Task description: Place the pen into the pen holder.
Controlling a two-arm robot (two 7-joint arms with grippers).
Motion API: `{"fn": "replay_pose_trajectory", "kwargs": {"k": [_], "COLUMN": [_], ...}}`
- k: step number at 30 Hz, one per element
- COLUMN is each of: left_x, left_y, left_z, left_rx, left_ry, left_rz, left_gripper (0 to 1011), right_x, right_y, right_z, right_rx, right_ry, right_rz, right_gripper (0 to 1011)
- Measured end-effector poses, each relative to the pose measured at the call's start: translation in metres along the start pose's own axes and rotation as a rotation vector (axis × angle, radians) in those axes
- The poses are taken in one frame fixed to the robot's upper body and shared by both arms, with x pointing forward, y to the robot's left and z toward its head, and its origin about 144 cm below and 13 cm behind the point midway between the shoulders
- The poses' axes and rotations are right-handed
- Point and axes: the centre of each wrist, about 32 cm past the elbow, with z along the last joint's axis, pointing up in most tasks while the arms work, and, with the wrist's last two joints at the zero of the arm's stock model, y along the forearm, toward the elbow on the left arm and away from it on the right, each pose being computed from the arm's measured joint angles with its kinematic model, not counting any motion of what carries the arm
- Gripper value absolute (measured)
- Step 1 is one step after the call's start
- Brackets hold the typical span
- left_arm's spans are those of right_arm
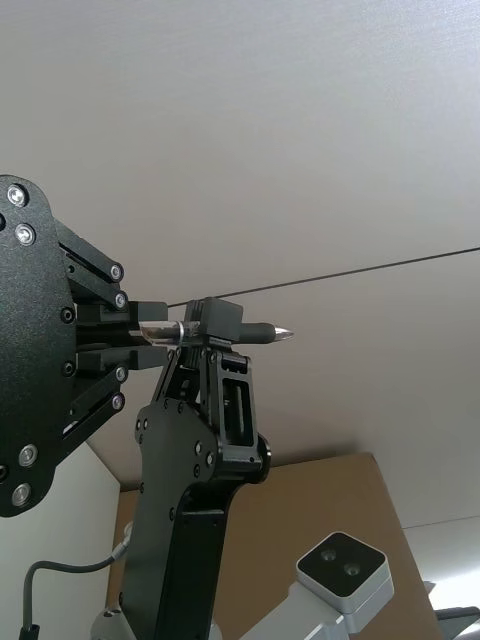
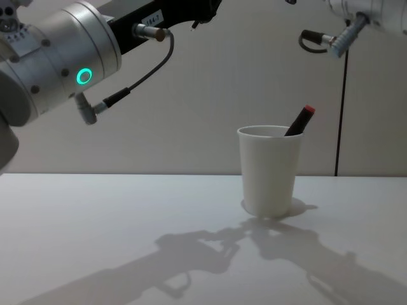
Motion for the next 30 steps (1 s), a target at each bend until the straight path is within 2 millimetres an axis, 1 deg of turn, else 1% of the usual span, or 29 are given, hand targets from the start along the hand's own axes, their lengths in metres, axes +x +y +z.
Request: {"fn": "replay_pose_trajectory", "kwargs": {"k": [13, 14, 15, 16, 18, 19, 20, 22, 24, 25, 28, 29, 30], "left_x": [0.0, 0.0, 0.0, 0.0, 0.0, 0.0, 0.0, 0.0, 0.0, 0.0, 0.0, 0.0, 0.0], "left_y": [0.0, 0.0, 0.0, 0.0, 0.0, 0.0, 0.0, 0.0, 0.0, 0.0, 0.0, 0.0, 0.0], "left_z": [0.0, 0.0, 0.0, 0.0, 0.0, 0.0, 0.0, 0.0, 0.0, 0.0, 0.0, 0.0, 0.0], "left_rx": [0.0, 0.0, 0.0, 0.0, 0.0, 0.0, 0.0, 0.0, 0.0, 0.0, 0.0, 0.0, 0.0], "left_ry": [0.0, 0.0, 0.0, 0.0, 0.0, 0.0, 0.0, 0.0, 0.0, 0.0, 0.0, 0.0, 0.0], "left_rz": [0.0, 0.0, 0.0, 0.0, 0.0, 0.0, 0.0, 0.0, 0.0, 0.0, 0.0, 0.0, 0.0], "left_gripper": [157, 205, 205, 259, 295, 357, 370, 458, 500, 560, 619, 679, 700], "right_x": [0.0001, 0.0001, 0.0001, 0.0001, 0.0001, 0.0001, 0.0001, 0.0001, 0.0001, 0.0001, 0.0002, 0.0002, 0.0003], "right_y": [0.0, 0.0, 0.0, 0.0, 0.0, 0.0, 0.0, 0.0, 0.0, 0.0, -0.0001, -0.0001, -0.0001], "right_z": [-0.0001, -0.0001, -0.0001, -0.0001, -0.0001, -0.0001, -0.0001, -0.0001, -0.0001, -0.0001, 0.0, -0.0001, 0.0], "right_rx": [0.0, 0.0, 0.0, 0.0, 0.0, 0.0, 0.0, 0.0, 0.0, 0.0, 0.0, 0.0, 0.002], "right_ry": [0.0, 0.0, 0.0, 0.0, 0.0, 0.0, 0.0, 0.0, 0.0, 0.0, 0.0, 0.0, -0.001], "right_rz": [0.0, 0.0, 0.0, 0.0, 0.0, 0.0, 0.0, 0.0, 0.0, 0.0, 0.0, 0.0, 0.0], "right_gripper": [144, 144, 144, 144, 144, 144, 144, 145, 145, 144, 145, 144, 144]}}
